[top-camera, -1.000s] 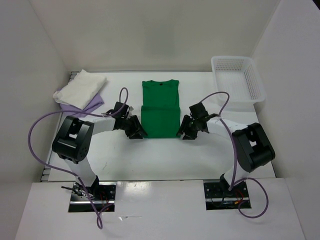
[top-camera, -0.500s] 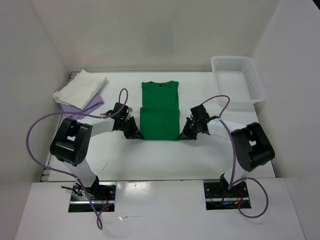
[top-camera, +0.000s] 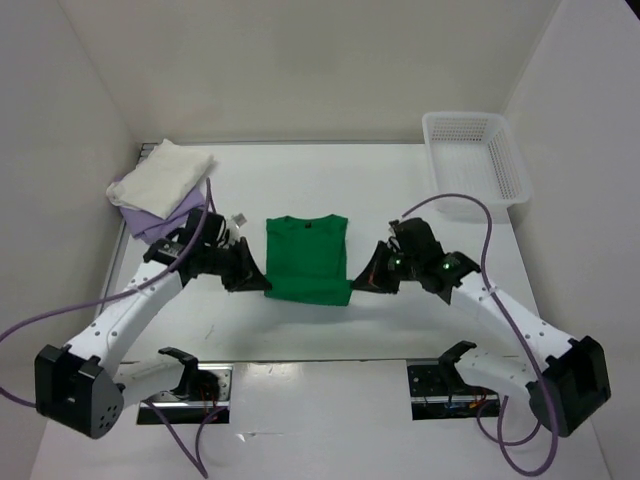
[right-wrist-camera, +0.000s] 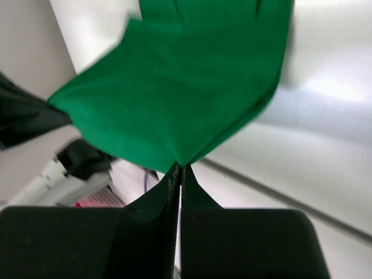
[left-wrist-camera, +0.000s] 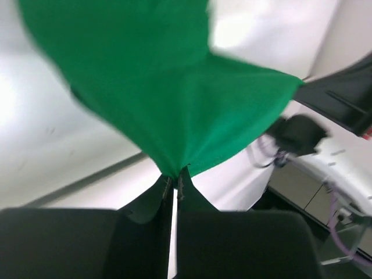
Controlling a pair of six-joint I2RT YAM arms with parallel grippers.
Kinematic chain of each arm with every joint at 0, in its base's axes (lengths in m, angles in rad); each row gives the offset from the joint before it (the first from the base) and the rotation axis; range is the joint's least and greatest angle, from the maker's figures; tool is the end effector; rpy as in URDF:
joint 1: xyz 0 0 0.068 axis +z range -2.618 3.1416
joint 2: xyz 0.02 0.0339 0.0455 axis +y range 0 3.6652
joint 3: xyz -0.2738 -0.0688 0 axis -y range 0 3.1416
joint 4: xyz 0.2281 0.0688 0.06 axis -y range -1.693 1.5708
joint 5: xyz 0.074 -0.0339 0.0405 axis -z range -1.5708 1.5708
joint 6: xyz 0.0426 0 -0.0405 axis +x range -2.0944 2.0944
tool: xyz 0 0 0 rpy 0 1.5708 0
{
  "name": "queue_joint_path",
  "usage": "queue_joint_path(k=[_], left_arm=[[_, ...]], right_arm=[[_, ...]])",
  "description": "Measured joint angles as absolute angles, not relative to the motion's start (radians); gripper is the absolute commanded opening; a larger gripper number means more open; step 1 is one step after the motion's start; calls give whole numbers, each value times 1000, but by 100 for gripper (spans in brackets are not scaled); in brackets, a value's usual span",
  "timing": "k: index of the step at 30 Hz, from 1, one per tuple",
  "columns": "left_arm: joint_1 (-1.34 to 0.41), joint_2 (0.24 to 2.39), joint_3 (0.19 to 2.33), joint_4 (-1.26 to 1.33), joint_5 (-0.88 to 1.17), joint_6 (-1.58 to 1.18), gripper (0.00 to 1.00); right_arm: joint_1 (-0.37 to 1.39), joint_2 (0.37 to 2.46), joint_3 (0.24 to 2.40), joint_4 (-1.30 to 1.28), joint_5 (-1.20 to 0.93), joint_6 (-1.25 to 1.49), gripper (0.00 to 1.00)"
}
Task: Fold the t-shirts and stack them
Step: Fold the long partially folded tshirt into a neat square
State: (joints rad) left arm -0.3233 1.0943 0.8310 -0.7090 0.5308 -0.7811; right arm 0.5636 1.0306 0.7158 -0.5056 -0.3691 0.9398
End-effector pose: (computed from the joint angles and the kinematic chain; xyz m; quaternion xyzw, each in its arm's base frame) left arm 0.1758 -0.0817 0.2639 -0.1339 0.9156 -0.3626 0.1107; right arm 0.1543 0.1157 0.2516 0.1050 0.9111 0.3707 0.1466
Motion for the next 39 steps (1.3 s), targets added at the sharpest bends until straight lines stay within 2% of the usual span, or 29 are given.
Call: queue_joint_path(k=[2,6,12,15,16,18,20,21,22,23,26,30,31,32,33,36,39], left_arm=[[-303,1167,951,-704,532,-775,0],[-249,1448,1161,-618,516,-748,0],[-146,1796,1339,-513,453,-737,2],[-114,1893,1393,-485,438,-739,11],[-105,1923,1412,-479,434,-741,21],[-91,1972,1443,-457,426,-746,31],[-77,2004,1461,-439,424,-761,45],[-72,2015,1469,-433,424,-766,48],[-68,2021,1478,-433,425,-766,49],[-64,2022,1487,-429,424,-770,51],[-49,2006,1494,-400,419,-775,53],[-41,1899,1429,-358,418,-793,51],[-43,1861,1405,-349,419,-794,50],[-52,1825,1377,-329,426,-794,50],[-70,1789,1342,-305,432,-793,50],[-162,1722,1222,-237,454,-796,45],[-239,1737,1103,-204,482,-796,45]], right_arm=[[503,1107,815,-513,-377,906,0],[400,1400,1076,-492,-376,803,0],[337,1824,1411,-454,-377,703,0],[331,1983,1526,-447,-379,675,0],[331,2026,1551,-448,-380,668,0],[331,2091,1587,-451,-377,659,0],[329,2140,1620,-451,-369,654,5],[329,2157,1634,-451,-365,654,10],[327,2165,1642,-451,-361,653,18],[326,2168,1648,-453,-359,652,34],[321,2166,1671,-454,-358,650,52],[322,2130,1674,-453,-337,636,57],[323,2112,1667,-452,-329,634,53],[327,2085,1653,-448,-323,633,31],[328,2053,1633,-443,-320,629,22],[350,1987,1610,-437,-331,632,1],[407,1998,1622,-403,-384,635,1]])
